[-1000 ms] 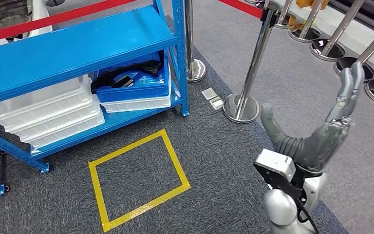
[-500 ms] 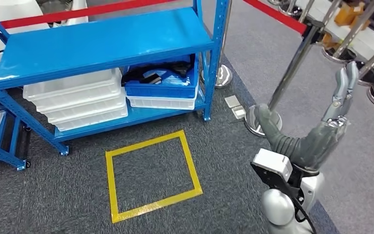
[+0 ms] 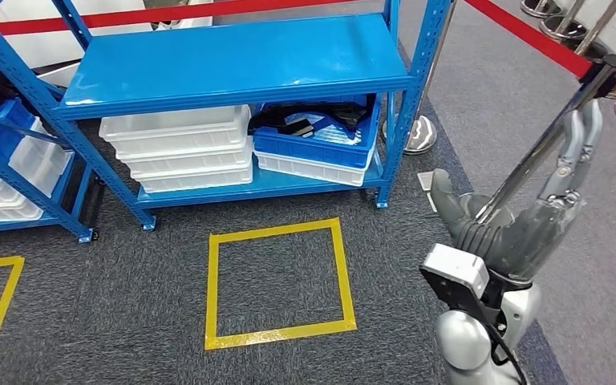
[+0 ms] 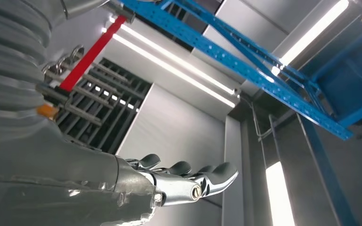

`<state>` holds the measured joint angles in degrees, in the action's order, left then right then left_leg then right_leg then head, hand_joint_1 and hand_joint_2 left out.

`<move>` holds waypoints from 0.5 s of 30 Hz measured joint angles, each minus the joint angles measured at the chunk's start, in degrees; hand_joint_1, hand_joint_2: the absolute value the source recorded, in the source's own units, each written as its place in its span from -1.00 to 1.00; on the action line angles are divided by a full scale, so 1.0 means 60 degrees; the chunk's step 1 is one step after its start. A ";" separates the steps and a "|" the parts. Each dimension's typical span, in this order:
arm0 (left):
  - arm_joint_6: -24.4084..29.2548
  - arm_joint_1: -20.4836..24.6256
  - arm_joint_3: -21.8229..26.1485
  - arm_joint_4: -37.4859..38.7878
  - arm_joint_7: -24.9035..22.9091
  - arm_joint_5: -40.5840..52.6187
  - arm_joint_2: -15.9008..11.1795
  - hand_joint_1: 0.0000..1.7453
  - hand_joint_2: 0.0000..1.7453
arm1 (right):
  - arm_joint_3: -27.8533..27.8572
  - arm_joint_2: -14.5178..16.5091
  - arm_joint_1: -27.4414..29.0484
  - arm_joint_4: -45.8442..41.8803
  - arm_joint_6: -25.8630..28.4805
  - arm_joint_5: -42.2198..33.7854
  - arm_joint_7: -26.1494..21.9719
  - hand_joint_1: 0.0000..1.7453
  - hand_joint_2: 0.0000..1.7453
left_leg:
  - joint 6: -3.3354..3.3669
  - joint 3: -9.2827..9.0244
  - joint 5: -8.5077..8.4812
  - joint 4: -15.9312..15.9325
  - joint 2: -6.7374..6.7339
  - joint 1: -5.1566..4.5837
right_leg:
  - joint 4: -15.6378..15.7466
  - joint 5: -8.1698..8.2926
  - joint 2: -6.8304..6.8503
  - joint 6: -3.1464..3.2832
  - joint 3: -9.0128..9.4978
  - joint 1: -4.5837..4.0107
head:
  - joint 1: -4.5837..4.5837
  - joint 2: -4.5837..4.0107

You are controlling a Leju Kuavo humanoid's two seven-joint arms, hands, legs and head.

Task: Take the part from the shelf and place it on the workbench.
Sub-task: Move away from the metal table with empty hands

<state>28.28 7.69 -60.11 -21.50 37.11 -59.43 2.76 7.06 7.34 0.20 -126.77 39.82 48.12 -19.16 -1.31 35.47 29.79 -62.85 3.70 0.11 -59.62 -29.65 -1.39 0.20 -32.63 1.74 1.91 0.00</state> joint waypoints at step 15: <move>-0.0001 -0.0025 -0.0016 -0.0001 0.0007 -0.0203 0.0004 -1.00 -1.00 | 0.0102 -0.0008 0.0123 0.0160 0.0001 -0.1673 0.0571 -1.00 -1.00 | 0.0150 -0.0218 -0.0530 0.0737 -0.0589 0.0018 | 0.0252 -0.0266 0.0569 -0.0083 0.0491 -0.0061 | -0.0047 0.0000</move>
<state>28.28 7.55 -60.20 -21.51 37.15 -60.65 2.79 7.67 7.29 0.94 -125.81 39.82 38.09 -15.73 -0.41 34.16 26.60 -58.43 0.17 0.22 -58.10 -31.24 2.03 -0.30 -29.68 1.37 1.63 0.00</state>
